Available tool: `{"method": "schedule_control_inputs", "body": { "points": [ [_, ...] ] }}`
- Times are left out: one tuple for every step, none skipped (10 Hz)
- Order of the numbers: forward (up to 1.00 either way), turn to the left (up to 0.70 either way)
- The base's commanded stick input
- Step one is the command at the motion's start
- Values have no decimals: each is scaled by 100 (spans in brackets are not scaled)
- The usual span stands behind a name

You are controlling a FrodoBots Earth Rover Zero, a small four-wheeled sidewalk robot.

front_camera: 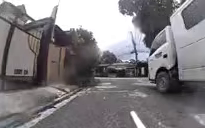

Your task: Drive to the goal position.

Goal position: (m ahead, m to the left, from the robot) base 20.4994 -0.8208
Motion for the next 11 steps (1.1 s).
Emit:
{"method": "schedule_control_inputs", "body": {
  "points": [
    [70,-31],
    [70,-29],
    [70,-25],
    [70,-21],
    [70,-17],
    [70,-12],
    [70,-8],
    [70,-4],
    [70,0],
    [70,0],
    [70,0]
  ]
}}
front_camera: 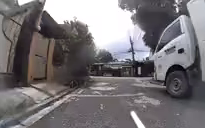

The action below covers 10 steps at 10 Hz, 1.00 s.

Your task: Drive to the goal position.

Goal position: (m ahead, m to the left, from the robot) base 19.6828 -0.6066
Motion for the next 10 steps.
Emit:
{"method": "schedule_control_inputs", "body": {
  "points": [
    [70,0],
    [70,0],
    [70,0],
    [70,0],
    [70,0],
    [70,-1],
    [70,-12],
    [70,-35],
    [70,-35],
    [70,-35]
  ]
}}
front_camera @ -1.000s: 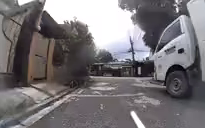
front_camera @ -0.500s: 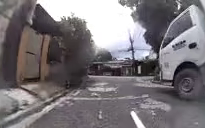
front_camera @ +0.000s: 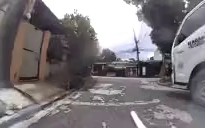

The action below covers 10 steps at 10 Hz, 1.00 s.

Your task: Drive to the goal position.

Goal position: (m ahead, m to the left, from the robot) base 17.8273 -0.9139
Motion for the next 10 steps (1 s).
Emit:
{"method": "schedule_control_inputs", "body": {
  "points": [
    [70,-35],
    [70,-35],
    [70,-35],
    [70,-35],
    [70,-22],
    [70,-8],
    [70,0],
    [70,0],
    [70,0],
    [70,0]
  ]
}}
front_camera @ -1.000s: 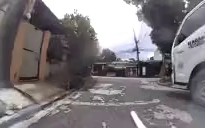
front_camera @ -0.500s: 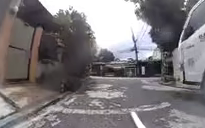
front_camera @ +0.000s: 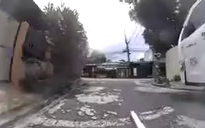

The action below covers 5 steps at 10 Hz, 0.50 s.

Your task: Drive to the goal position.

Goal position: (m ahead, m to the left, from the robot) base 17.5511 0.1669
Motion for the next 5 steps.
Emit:
{"method": "schedule_control_inputs", "body": {
  "points": [
    [70,0],
    [70,0],
    [70,0],
    [70,0],
    [70,0]
  ]
}}
